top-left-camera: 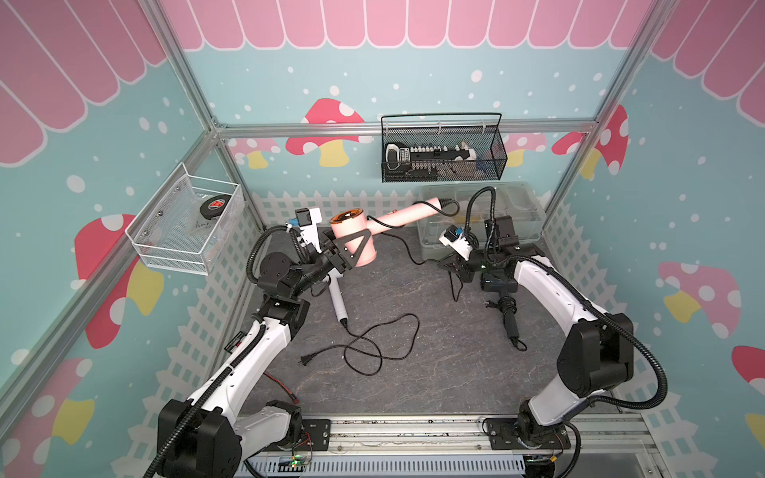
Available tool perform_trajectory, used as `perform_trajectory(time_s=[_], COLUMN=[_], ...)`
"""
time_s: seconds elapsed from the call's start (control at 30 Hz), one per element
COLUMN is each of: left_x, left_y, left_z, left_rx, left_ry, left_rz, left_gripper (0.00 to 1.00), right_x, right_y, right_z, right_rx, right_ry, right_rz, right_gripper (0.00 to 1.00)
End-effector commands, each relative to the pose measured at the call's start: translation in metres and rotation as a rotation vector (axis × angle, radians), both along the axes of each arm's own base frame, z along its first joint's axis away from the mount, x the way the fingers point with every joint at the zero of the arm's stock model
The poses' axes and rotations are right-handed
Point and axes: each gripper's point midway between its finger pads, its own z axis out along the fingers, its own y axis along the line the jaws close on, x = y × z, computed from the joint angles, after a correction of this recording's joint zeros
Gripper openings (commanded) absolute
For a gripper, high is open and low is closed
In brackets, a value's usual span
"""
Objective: Wrap the cord around the hair dryer
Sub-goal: Wrap the power cord around the hair dryer.
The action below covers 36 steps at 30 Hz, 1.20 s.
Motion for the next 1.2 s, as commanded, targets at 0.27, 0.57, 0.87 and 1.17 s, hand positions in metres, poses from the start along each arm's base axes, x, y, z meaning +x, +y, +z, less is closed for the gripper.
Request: perform_trajectory(time_s=[0.27,0.57,0.87,1.17], left_x=[0.037,0.047,0.056,0.062], left_y=[0.09,0.133,0.141,0.107], left_z=[-0.001,-0.014,-0.036,-0.077], left_rx=[0.015,0.021,0.136,0.374], left_ry=[0.046,0.099,0.189,0.359], left_rz=[0.445,0.616,0.667,0.537], left_gripper=[0.0,0.0,0.0,0.0], right_x=[-0.054,-0.086,-0.106,-0.111], right_y=[0.021,0.028,0.029,0.012], right_z=[-0.005,-0.01,0.011,0.095], right_rx=[-0.093,-0.186,-0.235,-0.29], right_ry=[-0.014,-0.013,-0.055,-0.277], right_rz=[0.067,0.109,0.134,0.103], right_gripper=[0.0,0.0,0.0,0.0])
